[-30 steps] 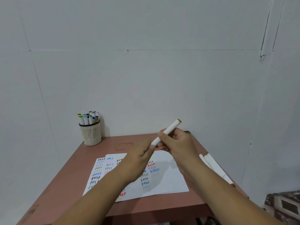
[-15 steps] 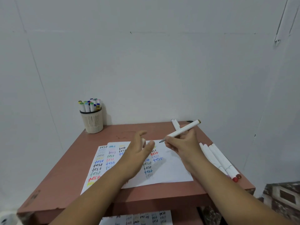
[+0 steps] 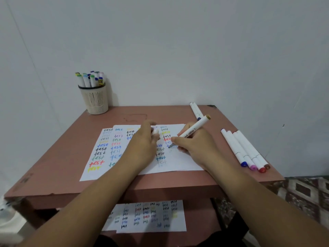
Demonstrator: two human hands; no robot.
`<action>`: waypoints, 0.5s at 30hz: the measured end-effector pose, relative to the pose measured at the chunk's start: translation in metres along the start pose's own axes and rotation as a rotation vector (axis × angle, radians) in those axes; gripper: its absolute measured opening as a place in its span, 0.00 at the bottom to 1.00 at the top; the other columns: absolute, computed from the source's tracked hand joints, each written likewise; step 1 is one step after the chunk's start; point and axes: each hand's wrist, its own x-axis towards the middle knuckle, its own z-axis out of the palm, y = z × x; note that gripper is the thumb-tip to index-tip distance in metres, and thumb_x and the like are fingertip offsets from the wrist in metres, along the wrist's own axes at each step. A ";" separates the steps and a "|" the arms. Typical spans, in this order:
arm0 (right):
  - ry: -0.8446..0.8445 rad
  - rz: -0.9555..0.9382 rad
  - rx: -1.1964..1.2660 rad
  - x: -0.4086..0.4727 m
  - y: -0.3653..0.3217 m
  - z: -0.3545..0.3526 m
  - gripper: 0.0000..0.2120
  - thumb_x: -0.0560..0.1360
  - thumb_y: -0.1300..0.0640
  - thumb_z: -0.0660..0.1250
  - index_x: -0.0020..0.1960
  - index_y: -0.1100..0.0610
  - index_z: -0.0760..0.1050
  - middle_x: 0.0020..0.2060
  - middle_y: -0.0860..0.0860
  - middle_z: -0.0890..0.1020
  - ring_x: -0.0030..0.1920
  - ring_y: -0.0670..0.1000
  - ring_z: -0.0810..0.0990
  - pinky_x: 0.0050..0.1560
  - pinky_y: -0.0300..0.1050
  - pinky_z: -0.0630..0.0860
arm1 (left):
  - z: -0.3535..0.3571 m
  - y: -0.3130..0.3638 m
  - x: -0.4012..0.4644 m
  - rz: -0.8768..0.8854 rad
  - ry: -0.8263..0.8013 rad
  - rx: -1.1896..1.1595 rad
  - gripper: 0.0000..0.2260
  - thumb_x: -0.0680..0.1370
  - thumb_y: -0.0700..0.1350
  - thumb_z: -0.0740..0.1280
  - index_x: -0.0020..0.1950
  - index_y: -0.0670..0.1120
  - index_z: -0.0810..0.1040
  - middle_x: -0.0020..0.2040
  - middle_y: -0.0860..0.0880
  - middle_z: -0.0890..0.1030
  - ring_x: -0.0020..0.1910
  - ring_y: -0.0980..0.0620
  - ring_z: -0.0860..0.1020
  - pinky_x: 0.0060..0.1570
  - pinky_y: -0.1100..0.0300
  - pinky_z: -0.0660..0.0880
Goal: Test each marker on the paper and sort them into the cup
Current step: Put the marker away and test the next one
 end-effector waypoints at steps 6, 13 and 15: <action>-0.010 0.003 -0.057 -0.001 0.000 0.001 0.12 0.72 0.62 0.79 0.39 0.59 0.75 0.32 0.56 0.79 0.31 0.48 0.80 0.35 0.42 0.79 | -0.001 -0.004 0.003 -0.075 0.041 -0.037 0.08 0.82 0.48 0.65 0.60 0.51 0.70 0.53 0.53 0.78 0.50 0.54 0.76 0.44 0.62 0.66; -0.015 -0.012 -0.069 0.000 0.001 0.003 0.12 0.73 0.60 0.79 0.39 0.57 0.75 0.32 0.52 0.81 0.32 0.46 0.81 0.35 0.40 0.79 | -0.003 -0.005 0.001 -0.060 0.037 -0.031 0.04 0.82 0.48 0.66 0.56 0.53 0.74 0.49 0.56 0.78 0.50 0.59 0.76 0.43 0.68 0.67; 0.012 -0.023 -0.102 0.001 0.001 0.003 0.13 0.73 0.60 0.78 0.38 0.56 0.74 0.30 0.50 0.79 0.29 0.46 0.79 0.32 0.40 0.77 | -0.003 -0.005 0.001 -0.065 0.041 -0.041 0.04 0.82 0.48 0.66 0.56 0.53 0.76 0.50 0.55 0.79 0.50 0.57 0.76 0.43 0.68 0.67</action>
